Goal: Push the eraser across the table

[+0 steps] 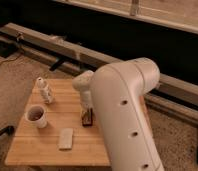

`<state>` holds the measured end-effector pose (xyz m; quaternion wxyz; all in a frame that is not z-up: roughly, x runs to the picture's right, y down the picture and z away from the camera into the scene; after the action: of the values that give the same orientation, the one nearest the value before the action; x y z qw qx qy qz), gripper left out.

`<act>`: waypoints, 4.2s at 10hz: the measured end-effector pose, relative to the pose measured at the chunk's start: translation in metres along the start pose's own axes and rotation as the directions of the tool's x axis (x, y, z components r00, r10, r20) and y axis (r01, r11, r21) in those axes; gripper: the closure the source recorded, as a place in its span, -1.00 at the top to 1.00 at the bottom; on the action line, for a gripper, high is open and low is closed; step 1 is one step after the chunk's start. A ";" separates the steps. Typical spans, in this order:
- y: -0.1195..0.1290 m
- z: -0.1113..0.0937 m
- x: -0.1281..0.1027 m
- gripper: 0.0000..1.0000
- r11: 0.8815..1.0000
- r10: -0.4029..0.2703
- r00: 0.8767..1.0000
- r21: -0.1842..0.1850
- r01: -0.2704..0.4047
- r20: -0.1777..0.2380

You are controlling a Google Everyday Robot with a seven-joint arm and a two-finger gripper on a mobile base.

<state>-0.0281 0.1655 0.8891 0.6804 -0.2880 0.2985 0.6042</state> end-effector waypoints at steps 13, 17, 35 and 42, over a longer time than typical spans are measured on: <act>0.031 -0.034 -0.026 0.38 0.980 -0.029 0.997 -0.192 0.042 0.070; 0.046 -0.041 -0.055 0.38 0.978 -0.045 0.994 -0.196 0.064 0.101; 0.022 -0.012 -0.005 0.38 0.975 -0.033 0.999 -0.218 0.038 0.026; 0.012 0.003 0.043 0.38 0.971 -0.020 0.998 -0.241 0.006 -0.055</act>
<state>-0.0357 0.1964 0.8581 0.6356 -0.3872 0.2403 0.6232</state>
